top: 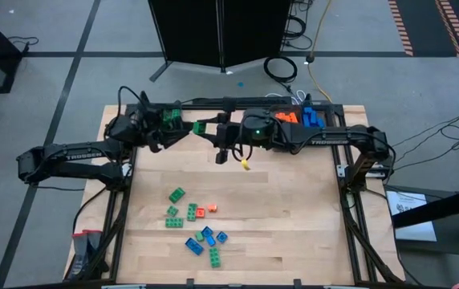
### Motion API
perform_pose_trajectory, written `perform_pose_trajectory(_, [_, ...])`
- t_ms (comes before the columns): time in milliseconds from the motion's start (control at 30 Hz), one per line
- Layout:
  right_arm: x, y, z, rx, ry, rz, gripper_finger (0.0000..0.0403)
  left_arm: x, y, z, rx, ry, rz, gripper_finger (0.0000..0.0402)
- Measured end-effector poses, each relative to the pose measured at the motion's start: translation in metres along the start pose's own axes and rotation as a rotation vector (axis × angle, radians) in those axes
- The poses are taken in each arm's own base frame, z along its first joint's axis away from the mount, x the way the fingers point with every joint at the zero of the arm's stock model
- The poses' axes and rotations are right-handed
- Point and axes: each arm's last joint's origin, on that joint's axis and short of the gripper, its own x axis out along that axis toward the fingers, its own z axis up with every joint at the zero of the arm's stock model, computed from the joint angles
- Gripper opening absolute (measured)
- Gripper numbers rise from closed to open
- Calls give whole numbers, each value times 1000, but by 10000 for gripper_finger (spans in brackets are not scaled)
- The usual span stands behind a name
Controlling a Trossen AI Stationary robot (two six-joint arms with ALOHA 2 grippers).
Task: Sort blocks
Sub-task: Put the green game piece into the left black bin
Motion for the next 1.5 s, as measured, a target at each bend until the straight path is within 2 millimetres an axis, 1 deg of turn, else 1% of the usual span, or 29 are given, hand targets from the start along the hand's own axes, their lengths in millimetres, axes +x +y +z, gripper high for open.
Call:
perform_pose_trajectory(467, [3,6,4,5,-58,15,119,0,1,-1,-12,11,12,306])
perform_pose_trajectory(800, [13,15,-4,2,-64,71,119,0,2,-2,-15,21,7,306])
perform_pose_trajectory(1500, [16,13,-4,-79,-94,42,119,1,2,-4,-40,70,-35,305])
